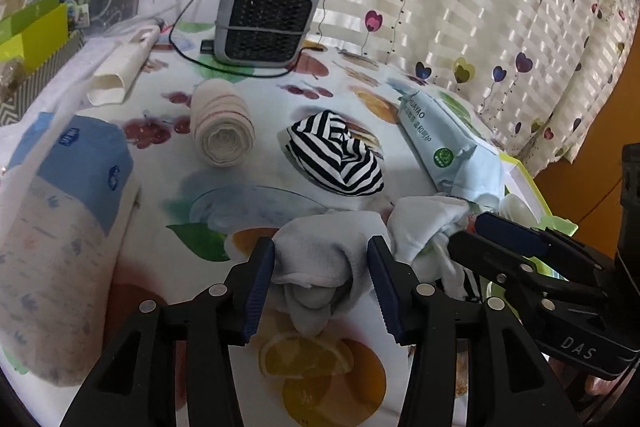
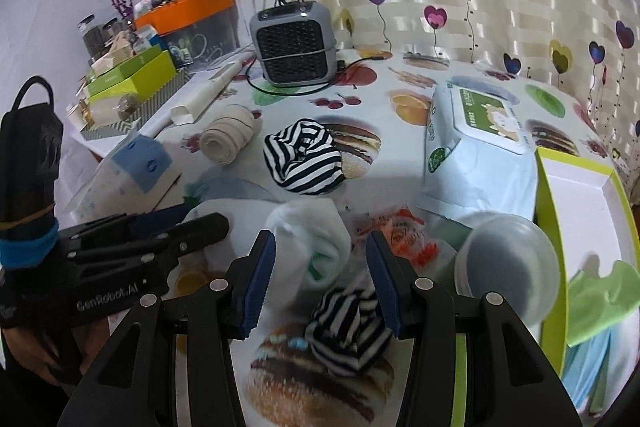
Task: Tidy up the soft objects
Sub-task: 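Grasp a grey-white sock with the left gripper while the right grasps a white sock, then lift both socks and carry them over the yellow-green box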
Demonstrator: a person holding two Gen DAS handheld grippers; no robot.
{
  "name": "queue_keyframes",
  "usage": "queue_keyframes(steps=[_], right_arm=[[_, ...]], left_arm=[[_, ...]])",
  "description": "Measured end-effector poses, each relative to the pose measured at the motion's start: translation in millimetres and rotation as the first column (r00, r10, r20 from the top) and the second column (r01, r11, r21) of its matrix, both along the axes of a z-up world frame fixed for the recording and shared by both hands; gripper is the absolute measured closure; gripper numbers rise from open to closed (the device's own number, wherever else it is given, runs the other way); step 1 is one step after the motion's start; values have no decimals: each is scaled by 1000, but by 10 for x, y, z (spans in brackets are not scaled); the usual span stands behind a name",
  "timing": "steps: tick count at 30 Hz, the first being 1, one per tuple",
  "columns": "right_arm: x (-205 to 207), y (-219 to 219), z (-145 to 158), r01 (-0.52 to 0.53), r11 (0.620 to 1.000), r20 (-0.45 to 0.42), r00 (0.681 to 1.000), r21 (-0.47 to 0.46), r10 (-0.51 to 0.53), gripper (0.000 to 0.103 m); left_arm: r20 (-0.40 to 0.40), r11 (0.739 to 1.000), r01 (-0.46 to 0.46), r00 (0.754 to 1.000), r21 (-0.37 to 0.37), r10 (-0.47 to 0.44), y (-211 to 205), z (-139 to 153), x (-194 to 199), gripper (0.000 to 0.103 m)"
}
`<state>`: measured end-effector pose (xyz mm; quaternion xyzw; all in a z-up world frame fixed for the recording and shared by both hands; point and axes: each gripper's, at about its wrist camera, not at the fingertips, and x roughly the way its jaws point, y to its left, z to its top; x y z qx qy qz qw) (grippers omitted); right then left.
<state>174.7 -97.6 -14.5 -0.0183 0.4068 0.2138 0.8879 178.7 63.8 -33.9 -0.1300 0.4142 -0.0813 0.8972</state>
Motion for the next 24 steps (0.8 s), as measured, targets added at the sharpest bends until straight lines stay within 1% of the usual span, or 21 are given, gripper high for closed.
queue_keyframes(steps=[4, 6, 8, 9, 10, 11, 12, 13, 14, 16, 19, 24], right_arm=[[96, 87, -68, -9, 1000, -31, 999, -14, 8, 54], [127, 103, -95, -7, 1000, -41, 999, -18, 6, 55], [146, 82, -113, -6, 1000, -50, 999, -6, 6, 55], [146, 89, -120, -9, 1000, -50, 999, -7, 9, 57], [143, 105, -126, -14, 1000, -49, 999, -13, 14, 67], [136, 119, -129, -19, 1000, -47, 999, -18, 18, 70], [133, 130, -126, -23, 1000, -43, 999, -19, 22, 72], [129, 135, -117, -26, 999, -38, 999, -18, 26, 78], [116, 134, -100, -29, 999, -30, 999, -15, 28, 78], [103, 136, -77, -32, 999, -23, 999, -11, 32, 80], [53, 135, -21, -43, 999, -6, 999, -6, 43, 83], [-81, 110, 123, -53, 999, 34, 998, 9, 52, 83]], left_arm=[[-7, 1000, 18, 1000, -1, -18, -24, -52, 44, 53], [-10, 1000, 11, 1000, 8, -11, -29, -76, 57, 53], [-14, 1000, 13, 1000, -15, -13, -4, -99, 65, 53], [-13, 1000, 14, 1000, -19, -14, -4, -100, 67, 53], [-9, 1000, 17, 1000, -17, -17, -17, -106, 61, 53], [-7, 1000, 20, 1000, -11, -20, -30, -109, 58, 52], [-6, 1000, 22, 1000, -4, -22, -45, -113, 57, 55], [-3, 1000, 29, 1000, -2, -29, -60, -111, 51, 62], [0, 1000, 31, 1000, 1, -31, -68, -101, 41, 65], [4, 1000, 29, 1000, 7, -29, -68, -76, 24, 74], [15, 1000, 22, 1000, 18, -22, -64, -18, -26, 80], [45, 999, 8, 999, 36, -10, -54, 120, -150, 81]])
